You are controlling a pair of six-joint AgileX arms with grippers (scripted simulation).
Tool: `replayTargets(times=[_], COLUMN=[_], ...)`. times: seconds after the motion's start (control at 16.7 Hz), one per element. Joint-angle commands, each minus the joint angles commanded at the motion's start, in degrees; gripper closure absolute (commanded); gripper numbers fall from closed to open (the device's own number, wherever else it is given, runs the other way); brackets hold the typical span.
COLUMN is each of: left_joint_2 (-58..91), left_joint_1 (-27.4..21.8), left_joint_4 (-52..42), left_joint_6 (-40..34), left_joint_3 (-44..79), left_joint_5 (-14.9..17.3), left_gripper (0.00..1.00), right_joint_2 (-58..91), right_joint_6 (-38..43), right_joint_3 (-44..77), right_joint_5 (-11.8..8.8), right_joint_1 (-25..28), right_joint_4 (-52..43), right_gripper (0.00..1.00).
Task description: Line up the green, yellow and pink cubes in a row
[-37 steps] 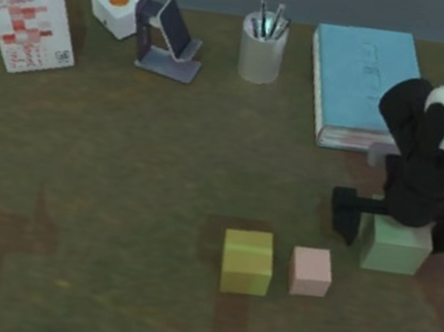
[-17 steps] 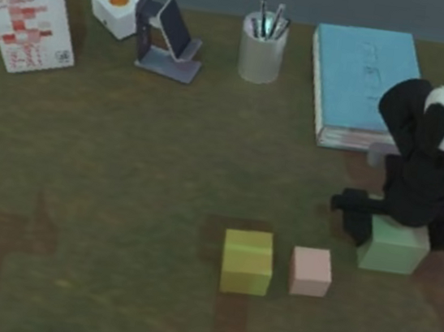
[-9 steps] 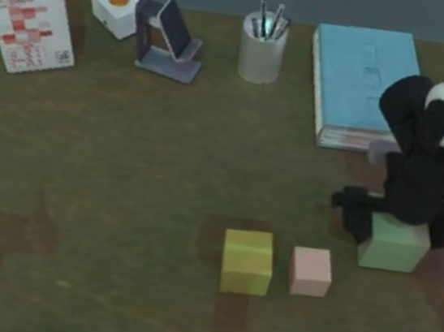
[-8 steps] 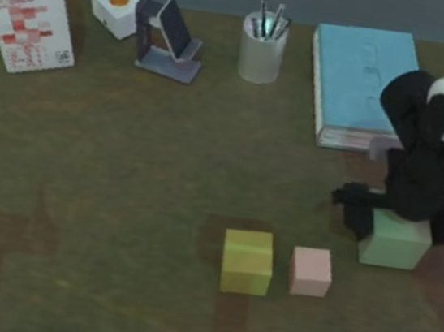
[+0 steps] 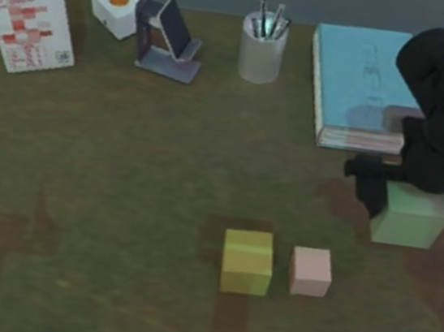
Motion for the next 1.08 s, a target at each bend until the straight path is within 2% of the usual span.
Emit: replayTargets(times=[0.18, 0.36, 0.54, 1.08], left_joint_2=[0.0, 0.0, 0.0, 0.0], left_joint_1=[0.0, 0.0, 0.0, 0.0], left_joint_4=[0.0, 0.0, 0.0, 0.0], left_joint_6=[0.0, 0.0, 0.0, 0.0], left_joint_3=[0.0, 0.0, 0.0, 0.0], left_joint_5=[0.0, 0.0, 0.0, 0.0], left_gripper=[0.0, 0.0, 0.0, 0.0], right_joint_2=[0.3, 3.2, 9.0, 27.8], right_joint_6=[0.2, 3.1, 9.4, 31.7], right_joint_3=[0.0, 3.9, 13.2, 50.3], right_joint_5=[0.0, 0.0, 0.1, 0.4], right_joint_1=[-0.2, 2.8, 8.9, 31.5], right_joint_4=[0.1, -2.1, -6.7, -22.4], right_gripper=[1.0, 1.0, 1.0, 1.0])
